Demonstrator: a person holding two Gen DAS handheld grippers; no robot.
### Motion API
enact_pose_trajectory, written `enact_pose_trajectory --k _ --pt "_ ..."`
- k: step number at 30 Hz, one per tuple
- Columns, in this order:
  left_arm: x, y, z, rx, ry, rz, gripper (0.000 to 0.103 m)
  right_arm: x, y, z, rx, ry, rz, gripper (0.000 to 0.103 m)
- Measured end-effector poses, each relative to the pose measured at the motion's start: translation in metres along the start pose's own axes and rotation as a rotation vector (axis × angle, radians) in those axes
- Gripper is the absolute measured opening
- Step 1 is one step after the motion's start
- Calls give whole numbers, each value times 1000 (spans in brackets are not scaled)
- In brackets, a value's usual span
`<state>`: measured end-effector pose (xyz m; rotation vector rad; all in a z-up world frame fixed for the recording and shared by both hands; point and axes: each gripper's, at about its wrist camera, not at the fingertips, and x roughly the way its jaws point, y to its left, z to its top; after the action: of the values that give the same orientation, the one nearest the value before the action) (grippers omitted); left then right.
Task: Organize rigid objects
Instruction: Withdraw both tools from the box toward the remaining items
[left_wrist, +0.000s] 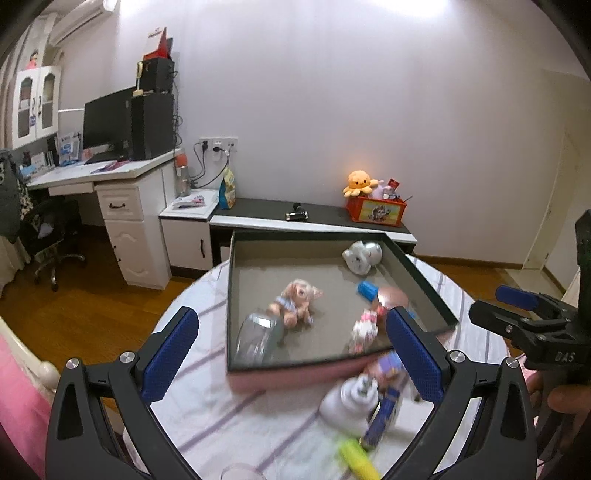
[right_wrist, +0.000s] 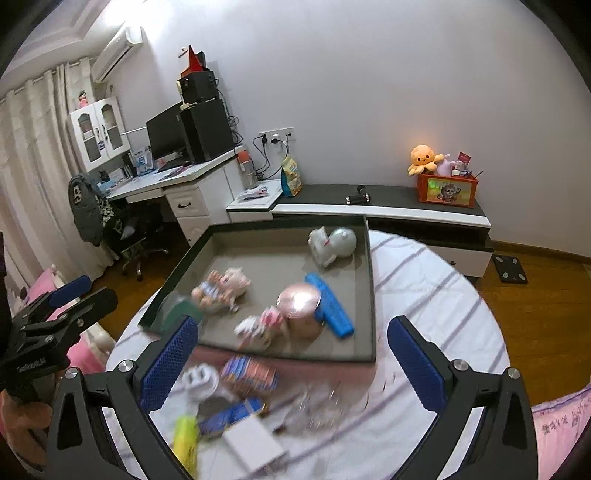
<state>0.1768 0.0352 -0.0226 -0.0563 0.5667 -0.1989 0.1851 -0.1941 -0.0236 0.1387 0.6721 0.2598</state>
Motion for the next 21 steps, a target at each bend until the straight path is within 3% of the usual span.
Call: enact_pose_trajectory --k 21 --pt "-47 9 -94 -107 51 40 103 -38 7 -95 88 27 -15 103"
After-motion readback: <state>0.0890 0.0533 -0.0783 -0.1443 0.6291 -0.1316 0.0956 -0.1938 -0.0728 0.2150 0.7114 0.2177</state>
